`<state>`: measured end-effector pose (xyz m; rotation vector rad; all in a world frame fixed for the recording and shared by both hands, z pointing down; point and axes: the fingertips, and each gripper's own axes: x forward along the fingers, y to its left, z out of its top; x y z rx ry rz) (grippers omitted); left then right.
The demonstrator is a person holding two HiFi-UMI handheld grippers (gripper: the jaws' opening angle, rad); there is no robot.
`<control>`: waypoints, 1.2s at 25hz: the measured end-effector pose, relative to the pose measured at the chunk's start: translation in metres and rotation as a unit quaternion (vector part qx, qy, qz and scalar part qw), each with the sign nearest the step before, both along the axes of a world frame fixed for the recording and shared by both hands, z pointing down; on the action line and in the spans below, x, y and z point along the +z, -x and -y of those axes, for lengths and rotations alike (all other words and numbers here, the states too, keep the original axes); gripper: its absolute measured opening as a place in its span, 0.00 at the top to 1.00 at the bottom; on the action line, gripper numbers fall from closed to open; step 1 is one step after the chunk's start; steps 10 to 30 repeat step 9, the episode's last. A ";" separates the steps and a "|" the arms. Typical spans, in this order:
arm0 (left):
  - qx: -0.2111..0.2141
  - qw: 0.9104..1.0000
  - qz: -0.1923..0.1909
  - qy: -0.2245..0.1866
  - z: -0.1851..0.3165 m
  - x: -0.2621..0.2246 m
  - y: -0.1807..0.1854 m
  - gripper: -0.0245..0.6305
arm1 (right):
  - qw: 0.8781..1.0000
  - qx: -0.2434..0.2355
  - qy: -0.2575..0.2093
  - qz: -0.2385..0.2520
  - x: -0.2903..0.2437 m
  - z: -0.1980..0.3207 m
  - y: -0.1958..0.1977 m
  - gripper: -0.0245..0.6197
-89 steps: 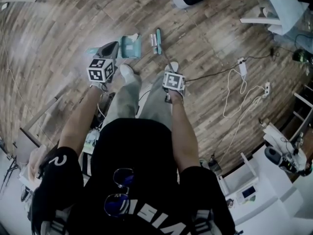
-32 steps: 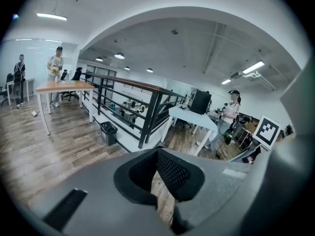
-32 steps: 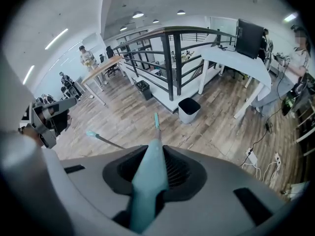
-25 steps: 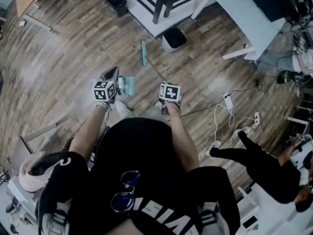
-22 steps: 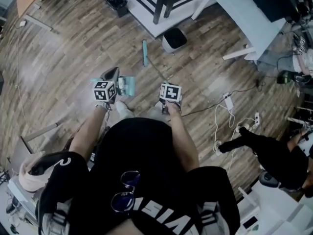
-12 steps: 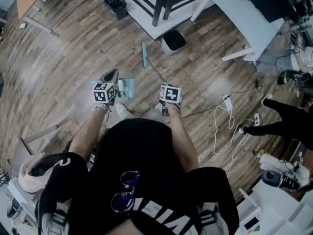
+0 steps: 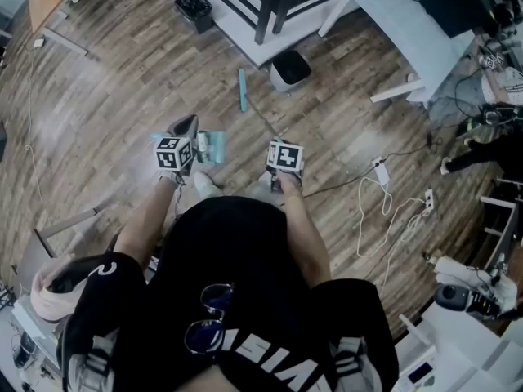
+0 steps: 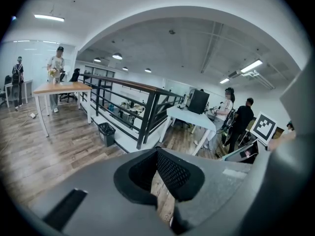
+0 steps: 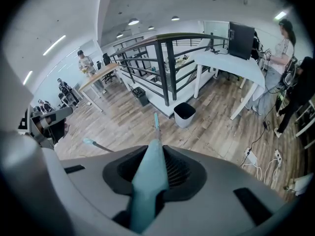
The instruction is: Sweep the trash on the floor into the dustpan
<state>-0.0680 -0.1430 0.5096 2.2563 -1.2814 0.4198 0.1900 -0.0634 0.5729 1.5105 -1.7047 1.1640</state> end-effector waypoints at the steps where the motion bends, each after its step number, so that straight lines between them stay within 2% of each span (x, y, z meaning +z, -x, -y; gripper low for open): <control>1: 0.000 1.000 0.000 0.000 0.000 0.000 0.000 0.96 | 1.000 0.000 0.001 -0.003 0.000 0.000 -0.001 0.83; 9: 0.000 1.000 0.002 -0.001 0.005 0.000 -0.002 0.96 | 1.000 -0.002 -0.007 0.011 -0.001 0.006 0.003 0.83; 30: 0.000 1.000 0.002 -0.001 0.005 0.000 -0.002 0.96 | 1.000 -0.002 -0.007 0.011 -0.001 0.006 0.003 0.83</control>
